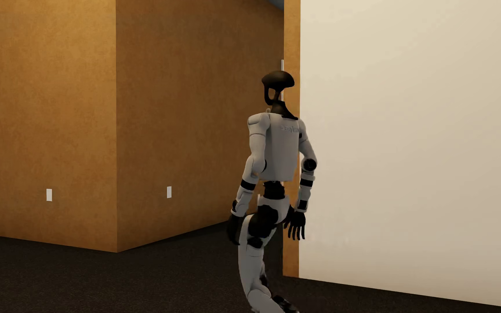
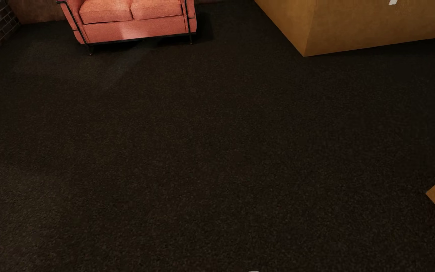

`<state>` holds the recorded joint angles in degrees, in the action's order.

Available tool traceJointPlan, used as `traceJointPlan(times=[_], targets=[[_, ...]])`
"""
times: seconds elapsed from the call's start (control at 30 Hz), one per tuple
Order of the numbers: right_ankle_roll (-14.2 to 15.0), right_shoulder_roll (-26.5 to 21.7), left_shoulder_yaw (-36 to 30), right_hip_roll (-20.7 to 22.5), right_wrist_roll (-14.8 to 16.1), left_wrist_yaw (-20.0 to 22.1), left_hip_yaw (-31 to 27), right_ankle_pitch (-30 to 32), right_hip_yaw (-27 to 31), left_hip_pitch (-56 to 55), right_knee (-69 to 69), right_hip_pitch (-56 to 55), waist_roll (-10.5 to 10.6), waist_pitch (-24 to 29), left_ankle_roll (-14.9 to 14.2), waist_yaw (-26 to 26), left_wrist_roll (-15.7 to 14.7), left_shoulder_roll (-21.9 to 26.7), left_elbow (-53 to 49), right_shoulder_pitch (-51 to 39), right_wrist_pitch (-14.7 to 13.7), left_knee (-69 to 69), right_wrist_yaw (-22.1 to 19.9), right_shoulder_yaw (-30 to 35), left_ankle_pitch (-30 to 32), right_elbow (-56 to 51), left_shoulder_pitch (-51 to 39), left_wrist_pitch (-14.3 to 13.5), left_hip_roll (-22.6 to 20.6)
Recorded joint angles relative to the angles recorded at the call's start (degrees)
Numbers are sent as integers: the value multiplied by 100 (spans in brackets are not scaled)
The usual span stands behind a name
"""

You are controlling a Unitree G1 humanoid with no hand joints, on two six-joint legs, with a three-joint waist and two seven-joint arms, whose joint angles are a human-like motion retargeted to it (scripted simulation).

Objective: Go around the corner

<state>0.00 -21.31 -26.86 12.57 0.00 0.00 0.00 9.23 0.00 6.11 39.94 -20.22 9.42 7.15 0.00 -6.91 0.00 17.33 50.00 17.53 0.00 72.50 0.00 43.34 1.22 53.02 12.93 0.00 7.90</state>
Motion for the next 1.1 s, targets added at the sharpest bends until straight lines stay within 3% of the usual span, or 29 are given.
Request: traceJointPlan(times=[0.03,0.07,0.13,0.2,0.27,0.3,0.33,0.37,0.4,0.43,0.47,0.5,0.53,0.57,0.6,0.63,0.67,0.7,0.73,0.77,0.8,0.83,0.87,0.9,0.93,0.97,1.0,1.03,1.1], targets=[[0,-8,-117,-8,0,0,0,-427,0,-514,-181,577,-48,62,0,298,0,5,22,-118,0,655,0,-51,-952,-88,115,0,43],[0,-27,-208,-106,0,0,0,-818,0,-1045,-414,1122,-227,82,0,658,0,51,118,-305,0,853,0,23,-1593,-206,206,0,-37],[0,-142,-181,-278,0,0,0,-1715,0,-1834,-934,2126,-491,18,0,1385,0,106,204,-734,0,-191,0,180,-1918,-489,498,0,-52],[0,-225,-111,-477,0,0,0,-2562,0,-2280,-1423,3065,-688,-8,0,1795,0,213,336,-1124,0,-2097,0,-84,-1552,-722,676,0,-12],[0,-307,-241,-538,0,0,0,-3260,0,-2581,-1580,3625,-716,-192,0,2034,0,254,501,-1476,0,-3917,0,-576,-545,-874,704,0,33],[0,-301,-214,-528,0,0,0,-3337,0,-2813,-1574,3807,-768,-278,0,2030,0,264,583,-1597,0,-6289,0,-821,-9,-893,712,0,40],[0,-395,-309,-649,0,0,0,-3196,0,-3045,-1449,3969,-805,-283,0,2182,0,292,577,-1657,0,-4361,0,-862,-470,-1040,705,0,40],[0,-399,-411,-823,0,0,0,-2849,0,-3149,-1208,4213,-897,-212,0,2343,0,308,656,-1537,0,-3830,0,-1179,-411,-1193,663,0,-127],[0,-292,-441,-989,0,0,0,-2118,0,-3267,-613,4141,-1006,-304,0,2450,0,302,765,-1415,0,-3320,0,-1337,-122,-1106,665,0,-248],[0,-107,-426,-1248,0,0,0,-949,0,-3093,422,3928,-1195,-267,0,2479,0,291,911,-1230,0,-2852,0,-1396,-326,-922,646,0,-536],[0,-42,-324,-1216,0,0,0,-19,0,-2882,1896,3255,-1175,-272,0,2345,0,251,952,-1070,0,-2775,0,-1310,-635,-833,569,0,-731],[0,33,-157,-1323,0,0,0,-9,0,-2472,3372,2567,-1207,-150,0,2216,0,215,824,-1006,0,-2838,0,-1149,-917,-709,544,0,-959],[0,35,-212,-1298,0,0,0,-366,0,-1926,4189,1895,-1125,-49,0,1996,0,222,645,-996,0,-3045,0,-742,-1051,-614,455,0,-901],[0,151,-192,-1138,0,0,0,-439,0,-1461,4234,1287,-944,-39,0,1654,0,207,406,-849,0,-3273,0,-741,-1112,-477,408,0,-774],[0,18,-245,-1099,0,0,0,-241,0,-1072,3635,787,-798,19,0,1246,0,228,158,-583,0,-3507,0,-607,-1192,-794,284,0,-749],[0,110,-256,-1019,0,0,0,258,0,-592,2458,495,-734,69,0,961,0,307,-59,-548,0,-3711,0,-311,-1275,-280,178,0,-623],[0,167,-112,-1022,0,0,0,510,0,-261,1116,160,-698,-9,0,694,0,319,-318,-371,0,-3951,0,-532,-1378,-127,114,0,-628],[0,164,-11,-959,0,0,0,-83,0,215,-280,92,-682,-61,0,532,0,365,-536,-238,0,-4181,0,-559,-1562,22,73,0,-612],[0,127,185,-912,0,0,0,-2096,0,567,-1017,107,-754,-163,0,449,0,437,-744,-140,0,-4355,0,-392,-1804,46,4,0,-720],[0,67,358,-958,0,0,0,-474,0,764,-3057,-16,-789,-309,0,392,0,518,-892,-10,0,-4359,0,-264,-2133,49,-23,0,-753],[0,37,513,-958,0,0,0,-254,0,935,-3222,-129,-832,-354,0,320,0,554,-893,105,0,-4336,0,-139,-2342,108,-56,0,-838],[0,20,711,-862,0,0,0,-2232,0,1104,-1158,-321,-758,-304,0,225,0,521,-838,160,0,-4168,0,-45,-2375,183,-9,0,-812],[0,-5,900,-664,0,0,0,-1568,0,1196,-964,-341,-668,-303,0,201,0,467,-686,221,0,-3785,0,-37,-2131,239,81,0,-750],[0,-19,962,-353,0,0,0,-598,0,891,-952,-338,-420,-329,0,234,0,362,-501,279,0,-2813,0,-113,-1316,307,155,0,-446],[0,-50,909,-118,0,0,0,57,0,571,-541,-218,-307,-210,0,343,0,276,-239,304,0,-1494,0,-67,-247,408,290,0,-202],[0,-74,871,68,0,0,0,185,0,-88,-353,-20,-270,-142,0,455,0,246,-105,262,0,-199,0,-163,-327,367,390,0,-36],[0,-112,748,153,0,0,0,100,0,-692,-428,446,-279,41,0,463,0,236,4,215,0,419,0,-324,-973,213,432,0,53],[0,-94,609,110,0,0,0,-203,0,-1255,-546,817,-439,63,0,734,0,234,172,103,0,206,0,-476,-1220,118,454,0,-2],[0,-186,537,76,0,0,0,-929,0,-1830,-688,1512,-772,98,0,1388,0,345,211,-131,0,-1705,0,-539,-1398,-370,652,0,-72]])
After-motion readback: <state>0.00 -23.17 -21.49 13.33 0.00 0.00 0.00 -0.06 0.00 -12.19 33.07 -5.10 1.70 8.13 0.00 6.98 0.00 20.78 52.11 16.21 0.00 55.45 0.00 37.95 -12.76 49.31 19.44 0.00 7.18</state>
